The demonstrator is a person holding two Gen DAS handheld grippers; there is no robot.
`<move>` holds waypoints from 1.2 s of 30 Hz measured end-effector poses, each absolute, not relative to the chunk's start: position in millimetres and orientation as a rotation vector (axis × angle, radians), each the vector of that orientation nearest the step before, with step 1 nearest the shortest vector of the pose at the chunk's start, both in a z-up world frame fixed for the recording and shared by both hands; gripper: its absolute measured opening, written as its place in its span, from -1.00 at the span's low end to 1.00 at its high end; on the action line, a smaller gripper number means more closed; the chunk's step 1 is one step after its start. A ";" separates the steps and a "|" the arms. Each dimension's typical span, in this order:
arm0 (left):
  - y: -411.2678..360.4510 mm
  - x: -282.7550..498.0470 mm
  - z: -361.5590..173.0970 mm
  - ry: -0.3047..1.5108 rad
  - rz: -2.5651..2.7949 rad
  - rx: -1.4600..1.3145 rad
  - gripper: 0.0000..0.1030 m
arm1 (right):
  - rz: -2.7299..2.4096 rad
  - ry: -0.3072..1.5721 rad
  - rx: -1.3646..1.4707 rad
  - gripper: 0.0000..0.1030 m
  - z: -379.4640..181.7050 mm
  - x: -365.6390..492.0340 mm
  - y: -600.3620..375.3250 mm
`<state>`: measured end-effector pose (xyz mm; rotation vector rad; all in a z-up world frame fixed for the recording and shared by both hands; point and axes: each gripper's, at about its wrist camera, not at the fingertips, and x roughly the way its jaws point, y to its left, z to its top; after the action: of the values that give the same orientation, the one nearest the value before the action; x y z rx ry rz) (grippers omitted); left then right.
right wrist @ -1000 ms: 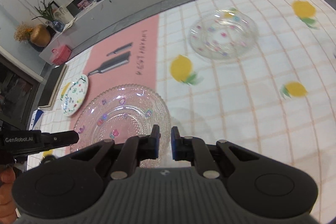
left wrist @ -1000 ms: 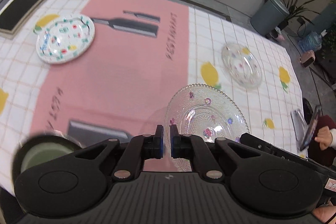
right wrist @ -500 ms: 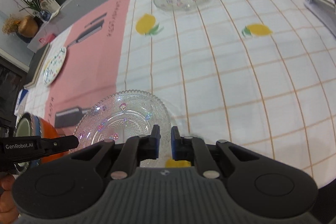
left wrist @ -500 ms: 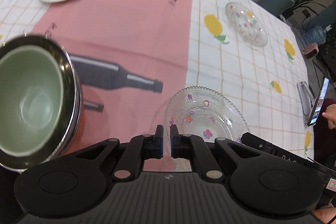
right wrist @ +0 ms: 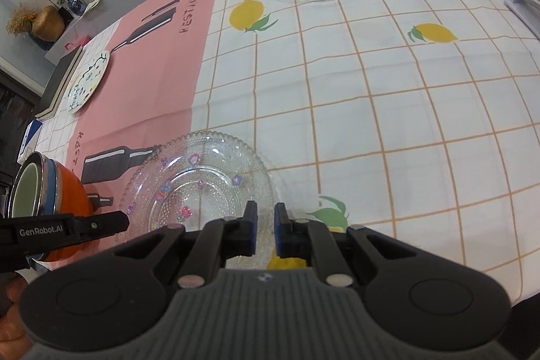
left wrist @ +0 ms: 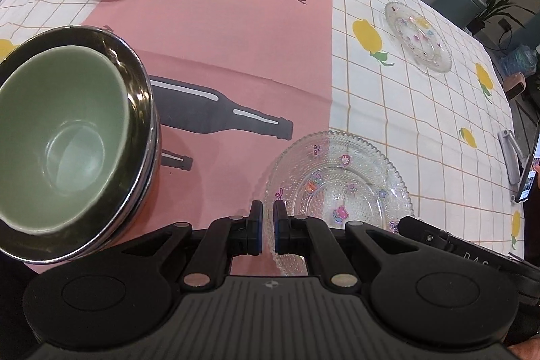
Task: Organize plates and bowls
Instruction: 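Lift the glass plate with both grippers and carry it beside the bowl stack, then lower the glass plate onto the table and open both grippers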
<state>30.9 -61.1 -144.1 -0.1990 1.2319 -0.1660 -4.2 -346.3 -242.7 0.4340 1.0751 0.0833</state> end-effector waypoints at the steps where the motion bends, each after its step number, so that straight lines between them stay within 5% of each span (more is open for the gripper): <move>1: -60.7 30.7 -144.9 1.233 -0.163 -0.198 -0.89 | 0.084 1.077 0.432 -0.84 -243.7 -3.7 -345.4; 26: -61.2 29.8 -151.7 1.207 -0.113 -0.146 -0.86 | 0.106 1.088 0.458 -0.83 -246.2 -3.3 -337.6; 33: -64.3 29.4 -150.1 1.191 -0.116 -0.121 -0.85 | 0.107 1.078 0.441 -0.72 -242.8 -3.5 -335.9; 36: -65.3 29.1 -145.4 1.170 -0.122 -0.115 -0.72 | 0.100 1.063 0.418 -0.49 -237.7 -4.2 -335.9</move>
<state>29.1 -65.3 -145.4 -0.1150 1.1699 -0.1219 -4.2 -335.9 -237.7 0.4179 1.0626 0.0999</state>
